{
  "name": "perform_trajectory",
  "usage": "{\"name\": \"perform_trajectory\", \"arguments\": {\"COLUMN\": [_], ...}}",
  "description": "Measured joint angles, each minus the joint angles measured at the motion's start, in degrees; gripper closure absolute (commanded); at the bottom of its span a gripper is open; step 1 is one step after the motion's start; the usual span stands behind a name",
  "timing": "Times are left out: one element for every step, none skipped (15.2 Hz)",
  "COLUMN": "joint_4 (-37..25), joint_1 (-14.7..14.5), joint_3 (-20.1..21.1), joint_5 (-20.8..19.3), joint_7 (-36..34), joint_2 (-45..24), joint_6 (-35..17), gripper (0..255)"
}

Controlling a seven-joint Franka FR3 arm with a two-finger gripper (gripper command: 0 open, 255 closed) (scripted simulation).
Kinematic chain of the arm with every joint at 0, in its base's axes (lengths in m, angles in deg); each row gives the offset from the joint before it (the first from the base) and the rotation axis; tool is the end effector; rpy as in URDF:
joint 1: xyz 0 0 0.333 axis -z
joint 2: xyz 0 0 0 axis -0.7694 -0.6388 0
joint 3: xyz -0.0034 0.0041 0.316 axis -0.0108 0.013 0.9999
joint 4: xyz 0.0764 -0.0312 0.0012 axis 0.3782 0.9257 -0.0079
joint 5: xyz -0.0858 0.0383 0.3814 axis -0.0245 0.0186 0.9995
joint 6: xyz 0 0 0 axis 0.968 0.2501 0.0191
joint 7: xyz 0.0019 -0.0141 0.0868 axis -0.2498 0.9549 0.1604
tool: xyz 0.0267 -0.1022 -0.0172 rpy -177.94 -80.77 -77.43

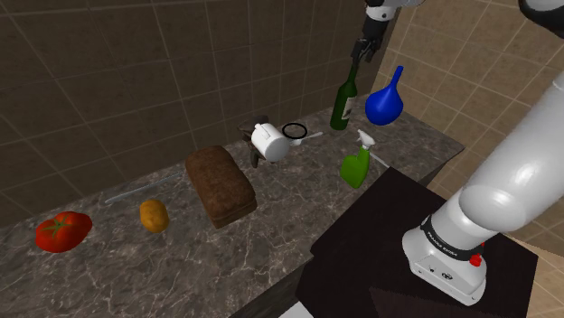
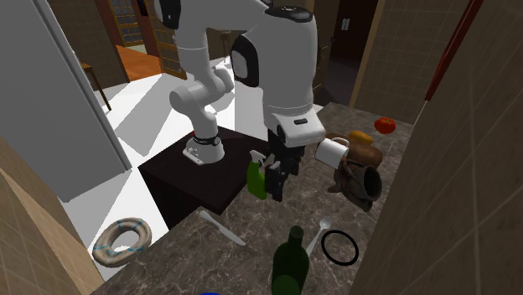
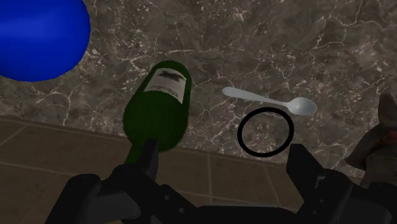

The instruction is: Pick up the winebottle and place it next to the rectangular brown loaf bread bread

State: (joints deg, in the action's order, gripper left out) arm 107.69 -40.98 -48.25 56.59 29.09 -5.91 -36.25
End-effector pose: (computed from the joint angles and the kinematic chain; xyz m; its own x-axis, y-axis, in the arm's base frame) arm 0.5184 -0.2837 0.4770 0.9971 -0.0134 0.0747 -0.0147 -0.9998 0.0157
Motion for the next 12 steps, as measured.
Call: {"name": "perform_trajectory", "arguments": {"joint_4": [-2.22,-4.53,-6.38,-8.50,-10.78,-13.14,-15.39,-16.03,-16.25,-16.34,-15.97,-15.72], "joint_1": [0.51,1.34,1.97,2.72,3.53,4.22,5.00,5.41,5.66,5.75,5.80,5.85], "joint_3": [-0.25,-0.58,-0.71,-0.82,-0.88,-0.81,-0.81,-0.78,-0.71,-0.62,-0.56,-0.49], "joint_5": [1.08,2.41,3.55,4.63,5.73,6.77,7.56,8.03,8.37,8.60,8.77,8.93], "joint_7": [0.86,2.17,3.01,3.90,4.72,5.23,5.90,6.33,6.62,6.72,6.86,6.99], "joint_2": [-2.01,-4.53,-6.66,-8.71,-10.84,-13.00,-14.70,-15.66,-16.37,-16.92,-17.24,-17.59], "joint_6": [0.30,0.23,0.12,0.37,0.68,1.01,1.71,1.47,1.04,0.61,-0.05,-0.62], "gripper": [0,0,0,0,0,0,0,0,0,0,0,0]}}
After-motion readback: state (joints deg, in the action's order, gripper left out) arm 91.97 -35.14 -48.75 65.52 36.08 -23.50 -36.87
